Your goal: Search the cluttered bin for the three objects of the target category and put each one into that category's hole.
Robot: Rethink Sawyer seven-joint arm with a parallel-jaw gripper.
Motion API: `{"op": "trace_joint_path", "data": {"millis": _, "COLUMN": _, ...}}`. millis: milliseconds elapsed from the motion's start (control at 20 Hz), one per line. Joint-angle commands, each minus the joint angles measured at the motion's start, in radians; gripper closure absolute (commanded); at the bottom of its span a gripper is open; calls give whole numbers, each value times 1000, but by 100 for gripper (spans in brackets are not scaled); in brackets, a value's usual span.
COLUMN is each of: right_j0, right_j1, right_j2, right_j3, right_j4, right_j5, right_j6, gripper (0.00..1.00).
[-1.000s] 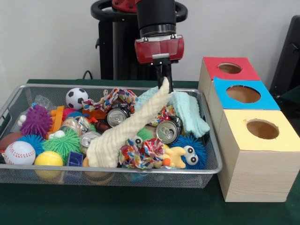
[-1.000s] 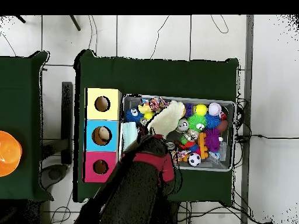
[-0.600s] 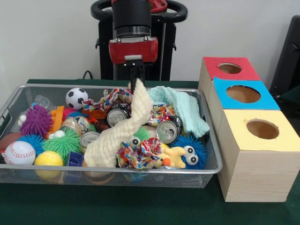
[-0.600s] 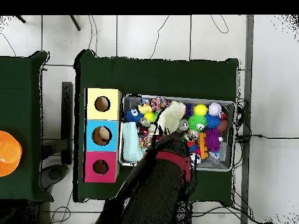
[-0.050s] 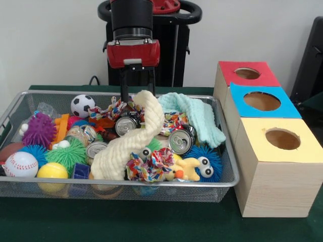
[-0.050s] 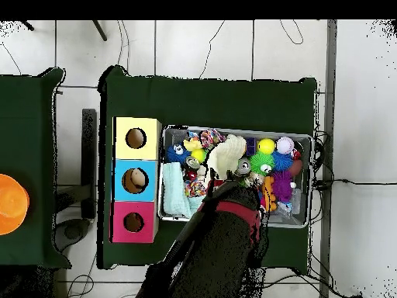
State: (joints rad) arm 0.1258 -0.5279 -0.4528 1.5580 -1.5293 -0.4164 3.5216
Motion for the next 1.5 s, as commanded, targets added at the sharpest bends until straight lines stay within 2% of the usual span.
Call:
{"op": "trace_joint_path", "data": {"millis": 50, "right_j0": -15, "right_j1": 39, "right_j2": 71, "right_j3": 60, "right_j4": -45, "right_j5": -53, "right_j6": 31, "gripper": 0}}
{"op": "trace_joint_path", "data": {"millis": 150, "right_j0": -12, "right_j1": 42, "right_j2": 52, "right_j3": 45, "right_j4": -58, "right_j5": -36, "right_j6": 26, "gripper": 0}}
{"op": "trace_joint_path", "data": {"millis": 400, "right_j0": -89, "right_j1": 40, "right_j2": 57, "right_j3": 25, "right_j4": -18, "right_j5": 27, "right_j6": -176, "gripper": 0}}
{"op": "trace_joint_path", "data": {"millis": 600, "right_j0": -124, "right_j1": 52, "right_j2": 52, "right_j3": 1, "right_j4": -46, "right_j5": 42, "right_j6": -221, "gripper": 0}}
{"op": "trace_joint_path", "data": {"millis": 850, "right_j0": -136, "right_j1": 52, "right_j2": 46, "right_j3": -18, "right_j4": -76, "right_j5": 56, "right_j6": -235, "gripper": 0}}
{"op": "trace_joint_path", "data": {"millis": 1000, "right_j0": -155, "right_j1": 33, "right_j2": 58, "right_j3": -23, "right_j4": -66, "right_j5": 74, "right_j6": -299, "gripper": 0}}
{"op": "trace_joint_path", "data": {"millis": 1250, "right_j0": -174, "right_j1": 19, "right_j2": 65, "right_j3": -31, "right_j4": -65, "right_j5": 75, "right_j6": -343, "gripper": 0}}
{"op": "trace_joint_path", "data": {"millis": 1350, "right_j0": -197, "right_j1": 1, "right_j2": 80, "right_j3": -29, "right_j4": -34, "right_j5": 88, "right_j6": -407, "gripper": 0}}
{"op": "trace_joint_path", "data": {"millis": 1400, "right_j0": -222, "right_j1": -21, "right_j2": 98, "right_j3": -25, "right_j4": 8, "right_j5": 100, "right_j6": -487, "gripper": 0}}
{"op": "trace_joint_path", "data": {"millis": 1500, "right_j0": -247, "right_j1": -44, "right_j2": 111, "right_j3": -28, "right_j4": 54, "right_j5": 121, "right_j6": -581, "gripper": 0}}
